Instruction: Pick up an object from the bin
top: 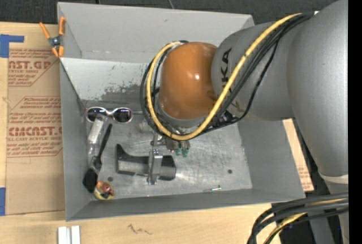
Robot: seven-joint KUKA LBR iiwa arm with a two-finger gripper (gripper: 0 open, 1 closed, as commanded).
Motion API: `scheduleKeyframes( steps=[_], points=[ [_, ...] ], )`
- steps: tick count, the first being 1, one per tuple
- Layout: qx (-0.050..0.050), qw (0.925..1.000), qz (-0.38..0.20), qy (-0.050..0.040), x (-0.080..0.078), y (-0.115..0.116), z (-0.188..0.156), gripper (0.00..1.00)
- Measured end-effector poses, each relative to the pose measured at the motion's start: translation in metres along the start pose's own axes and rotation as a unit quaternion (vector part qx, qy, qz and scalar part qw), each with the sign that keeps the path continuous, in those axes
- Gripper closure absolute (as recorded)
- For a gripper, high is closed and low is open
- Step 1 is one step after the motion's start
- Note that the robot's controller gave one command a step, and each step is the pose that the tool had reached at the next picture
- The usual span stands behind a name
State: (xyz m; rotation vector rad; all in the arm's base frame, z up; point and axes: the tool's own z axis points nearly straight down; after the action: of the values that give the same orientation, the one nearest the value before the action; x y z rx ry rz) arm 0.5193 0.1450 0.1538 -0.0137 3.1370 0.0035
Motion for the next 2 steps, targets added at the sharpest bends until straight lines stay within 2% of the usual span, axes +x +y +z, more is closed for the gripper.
scheduleKeyframes(
  steps=[1,2],
  points=[
    [0.001,1.0000,-0.003,0.0033,0.007,-0.001,0.066,0.00],
    [0.001,0.9990,0.045,0.0041,0.014,0.009,0.007,0.00]
  ],
)
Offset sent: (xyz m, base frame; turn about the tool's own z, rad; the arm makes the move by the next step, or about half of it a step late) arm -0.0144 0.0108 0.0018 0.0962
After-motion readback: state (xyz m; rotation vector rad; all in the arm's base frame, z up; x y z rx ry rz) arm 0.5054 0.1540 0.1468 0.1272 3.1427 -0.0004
